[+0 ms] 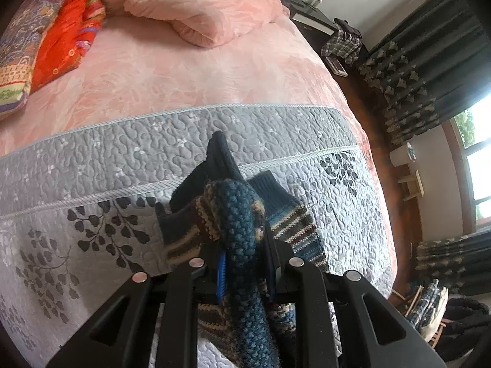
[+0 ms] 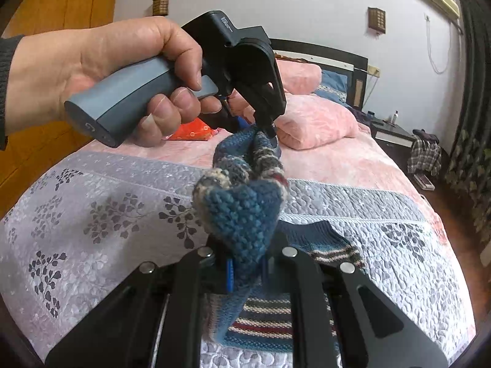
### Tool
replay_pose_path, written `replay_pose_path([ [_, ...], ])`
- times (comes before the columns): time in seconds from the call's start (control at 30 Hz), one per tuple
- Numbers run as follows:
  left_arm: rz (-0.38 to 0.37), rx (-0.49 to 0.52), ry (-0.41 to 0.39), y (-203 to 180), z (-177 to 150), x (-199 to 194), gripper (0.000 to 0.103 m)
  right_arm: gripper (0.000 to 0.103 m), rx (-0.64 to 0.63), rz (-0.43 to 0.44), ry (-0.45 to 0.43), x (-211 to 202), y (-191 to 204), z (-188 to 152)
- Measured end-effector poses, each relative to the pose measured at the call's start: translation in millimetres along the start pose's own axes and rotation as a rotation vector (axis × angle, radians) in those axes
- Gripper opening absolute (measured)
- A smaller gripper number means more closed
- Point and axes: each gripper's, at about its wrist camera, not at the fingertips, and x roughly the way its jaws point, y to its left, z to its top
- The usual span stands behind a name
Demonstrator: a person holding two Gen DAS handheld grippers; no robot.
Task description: Fold small clothes
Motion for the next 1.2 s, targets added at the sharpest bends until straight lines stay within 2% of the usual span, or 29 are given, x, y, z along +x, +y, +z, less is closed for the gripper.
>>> replay_pose_path([
  [0.6,0.019,0.052,0.038,-53.4,8.9,48.8,0.020,0.011,0.088,-0.046,0.032,4.9,-58.8,-21.4],
  [1.2,0.085,0.122,0.111,-95.3,9.1,121.6,0.020,0.011,0.164,-0.076,0.097,22.8,-99.9,-56.4],
])
